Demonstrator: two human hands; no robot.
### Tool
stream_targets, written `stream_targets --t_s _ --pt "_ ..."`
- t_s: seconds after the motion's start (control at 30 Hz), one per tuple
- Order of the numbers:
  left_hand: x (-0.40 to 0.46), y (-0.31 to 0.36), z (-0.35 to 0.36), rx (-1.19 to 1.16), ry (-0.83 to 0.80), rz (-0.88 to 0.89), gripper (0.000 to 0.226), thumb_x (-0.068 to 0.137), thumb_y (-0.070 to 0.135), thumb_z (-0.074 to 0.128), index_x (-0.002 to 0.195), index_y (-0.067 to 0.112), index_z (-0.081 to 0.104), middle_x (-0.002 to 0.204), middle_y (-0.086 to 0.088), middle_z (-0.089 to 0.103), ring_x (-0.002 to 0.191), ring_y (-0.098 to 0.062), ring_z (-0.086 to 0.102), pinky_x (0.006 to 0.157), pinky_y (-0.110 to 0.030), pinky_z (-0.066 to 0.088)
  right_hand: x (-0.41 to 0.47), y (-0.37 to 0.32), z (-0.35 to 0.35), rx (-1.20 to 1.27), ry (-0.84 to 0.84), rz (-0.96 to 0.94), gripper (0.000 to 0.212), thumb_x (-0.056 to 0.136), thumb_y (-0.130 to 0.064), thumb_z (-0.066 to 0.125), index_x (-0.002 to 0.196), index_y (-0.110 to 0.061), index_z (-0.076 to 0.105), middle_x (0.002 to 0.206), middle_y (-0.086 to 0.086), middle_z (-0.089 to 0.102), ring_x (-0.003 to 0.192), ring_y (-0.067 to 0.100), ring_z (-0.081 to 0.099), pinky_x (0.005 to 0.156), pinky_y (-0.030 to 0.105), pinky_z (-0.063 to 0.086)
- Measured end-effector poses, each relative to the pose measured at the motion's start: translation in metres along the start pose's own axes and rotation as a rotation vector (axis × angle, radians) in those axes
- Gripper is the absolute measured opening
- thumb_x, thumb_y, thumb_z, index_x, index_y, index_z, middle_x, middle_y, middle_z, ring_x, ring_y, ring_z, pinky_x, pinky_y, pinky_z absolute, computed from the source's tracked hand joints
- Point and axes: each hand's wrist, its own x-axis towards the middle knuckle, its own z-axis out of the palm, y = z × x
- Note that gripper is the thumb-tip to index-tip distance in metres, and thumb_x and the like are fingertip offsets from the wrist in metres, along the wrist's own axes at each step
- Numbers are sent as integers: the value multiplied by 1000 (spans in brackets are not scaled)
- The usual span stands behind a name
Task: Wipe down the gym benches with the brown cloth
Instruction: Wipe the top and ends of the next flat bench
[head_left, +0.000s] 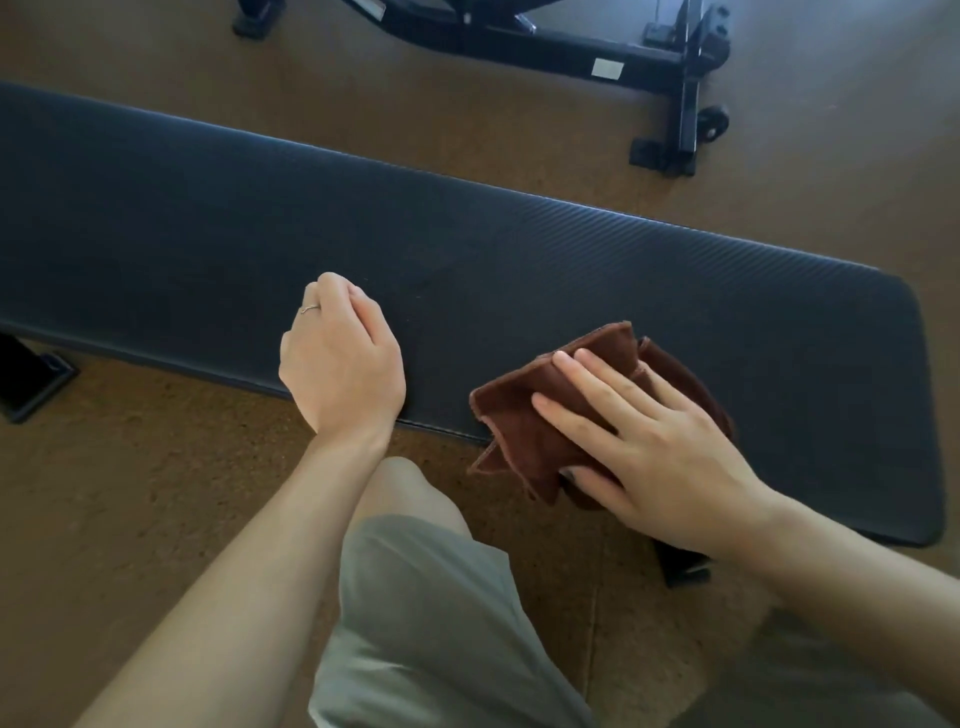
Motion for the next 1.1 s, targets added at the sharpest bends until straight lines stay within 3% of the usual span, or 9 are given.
stream_targets --t_s 0.2,0.37,0.63,0.93,1.1 --pt "-1 -1 4 57 -4 46 18 105 20 30 90 19 40 87 2 49 63 -24 44 71 -38 32 77 -21 -4 98 36 110 59 109 -54 22 163 -33 31 173 2 18 161 25 10 130 52 9" --pt "-1 -3 4 60 5 69 19 105 18 35 92 13 48 87 3 45 65 -22 39 66 -39 31 121 -31 -2 145 95 187 57 109 -53 25 161 -34 34 173 2 22 161 25 14 130 52 12" --pt "-2 -5 6 42 5 75 19 105 18 35 92 14 49 88 5 48 65 -21 43 68 -39 33 58 -32 -2 138 53 106 54 110 -48 29 161 -32 35 173 3 19 161 23 11 128 55 16" --pt "0 -6 5 55 12 74 20 109 19 35 90 19 42 82 4 47 61 -16 41 64 -38 36 177 -41 -9 145 92 221 55 109 -48 22 160 -33 36 172 3 23 160 26 16 129 50 8" --pt "1 -5 6 67 39 43 20 108 22 33 88 21 39 79 5 47 60 -16 39 64 -35 31 155 -56 -5 195 156 231 54 109 -47 26 158 -30 42 171 4 27 159 27 21 130 53 11"
